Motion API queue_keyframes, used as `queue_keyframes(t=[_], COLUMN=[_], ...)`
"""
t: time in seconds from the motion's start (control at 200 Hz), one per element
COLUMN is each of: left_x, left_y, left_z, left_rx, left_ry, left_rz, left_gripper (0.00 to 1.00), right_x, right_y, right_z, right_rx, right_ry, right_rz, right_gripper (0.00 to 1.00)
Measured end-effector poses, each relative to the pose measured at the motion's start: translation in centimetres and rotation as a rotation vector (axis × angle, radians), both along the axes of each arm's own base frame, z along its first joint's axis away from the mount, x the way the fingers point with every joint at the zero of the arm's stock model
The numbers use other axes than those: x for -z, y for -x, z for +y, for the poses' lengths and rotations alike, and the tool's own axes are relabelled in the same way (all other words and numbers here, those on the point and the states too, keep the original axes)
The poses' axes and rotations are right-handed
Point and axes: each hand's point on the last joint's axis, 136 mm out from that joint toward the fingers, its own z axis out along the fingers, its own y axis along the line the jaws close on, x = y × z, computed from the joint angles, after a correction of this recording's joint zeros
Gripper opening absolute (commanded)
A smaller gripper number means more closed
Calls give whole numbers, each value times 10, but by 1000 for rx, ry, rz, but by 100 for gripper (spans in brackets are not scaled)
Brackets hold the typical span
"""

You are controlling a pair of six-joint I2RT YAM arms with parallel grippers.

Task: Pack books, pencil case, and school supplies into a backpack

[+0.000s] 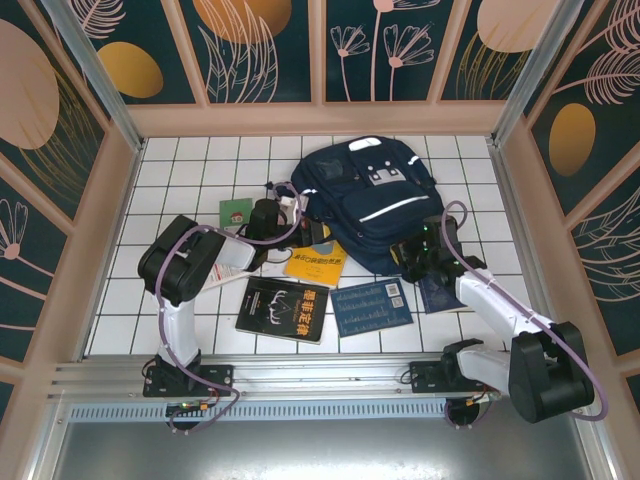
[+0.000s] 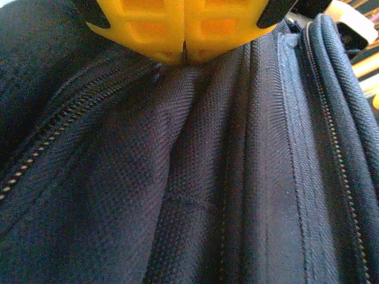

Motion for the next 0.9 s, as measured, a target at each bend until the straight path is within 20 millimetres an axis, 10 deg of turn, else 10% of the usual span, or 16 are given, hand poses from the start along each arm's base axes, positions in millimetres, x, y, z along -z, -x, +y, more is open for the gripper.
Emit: queue_keyframes(t=[0.901], left_x=[8], left_y=[75], left_z=[-32], left_rx=[148], left_ry=[-150], left_rz=[20], left_gripper=[19], right_x=[1], right_y=[-11], right_z=[-10], right_rx=[82], right_ry=[50], right_rz=[-33], right_gripper=[0])
